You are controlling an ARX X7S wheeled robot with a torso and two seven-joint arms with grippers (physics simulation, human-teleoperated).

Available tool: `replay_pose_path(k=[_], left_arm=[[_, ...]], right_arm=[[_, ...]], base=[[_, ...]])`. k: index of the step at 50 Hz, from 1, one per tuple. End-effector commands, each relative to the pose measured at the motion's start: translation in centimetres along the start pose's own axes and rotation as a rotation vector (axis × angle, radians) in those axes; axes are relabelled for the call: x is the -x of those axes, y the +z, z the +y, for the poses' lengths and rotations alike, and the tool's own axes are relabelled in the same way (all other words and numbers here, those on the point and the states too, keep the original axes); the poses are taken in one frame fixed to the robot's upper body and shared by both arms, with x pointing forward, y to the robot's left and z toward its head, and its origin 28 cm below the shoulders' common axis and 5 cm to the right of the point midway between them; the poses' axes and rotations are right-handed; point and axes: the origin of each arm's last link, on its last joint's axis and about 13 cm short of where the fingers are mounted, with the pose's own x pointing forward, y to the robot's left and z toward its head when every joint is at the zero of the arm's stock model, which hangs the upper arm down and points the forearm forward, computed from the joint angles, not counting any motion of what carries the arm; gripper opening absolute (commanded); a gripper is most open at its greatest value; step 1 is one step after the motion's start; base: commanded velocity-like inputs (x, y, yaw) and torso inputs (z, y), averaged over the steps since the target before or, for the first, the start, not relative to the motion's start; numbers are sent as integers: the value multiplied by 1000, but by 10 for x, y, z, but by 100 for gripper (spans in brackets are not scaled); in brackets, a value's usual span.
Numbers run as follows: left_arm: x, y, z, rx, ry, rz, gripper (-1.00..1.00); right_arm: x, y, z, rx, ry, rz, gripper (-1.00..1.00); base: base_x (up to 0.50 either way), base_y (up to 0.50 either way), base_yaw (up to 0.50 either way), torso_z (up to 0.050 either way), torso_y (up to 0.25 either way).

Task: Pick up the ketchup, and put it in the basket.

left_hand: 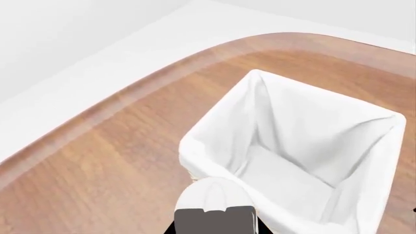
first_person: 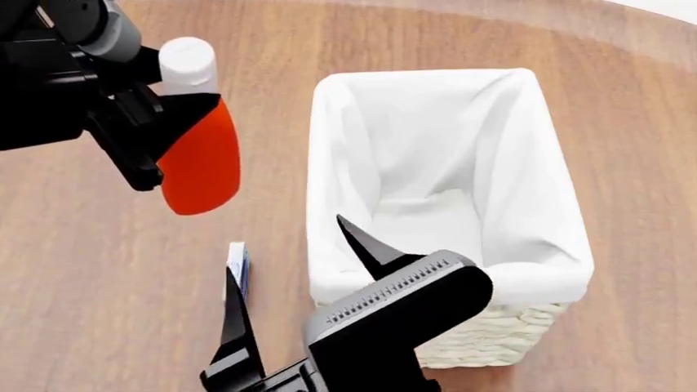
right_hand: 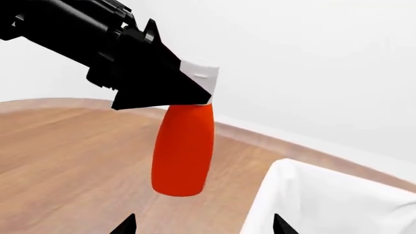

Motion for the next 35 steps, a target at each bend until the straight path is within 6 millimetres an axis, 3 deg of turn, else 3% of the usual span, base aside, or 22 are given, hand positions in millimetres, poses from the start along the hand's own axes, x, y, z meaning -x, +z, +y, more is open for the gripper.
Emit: replay_pose_path(k=[1, 35], left_arm=[[-5, 5, -10, 2, -99, -42, -100], [-9, 4, -11, 2, -110, -53, -100]], right_arm=[[-13, 2, 2, -30, 30, -21, 100], [-40, -11, 5, -117, 28, -20, 100]], base=[[0, 0, 0, 0, 0], [0, 0, 0, 0, 1]])
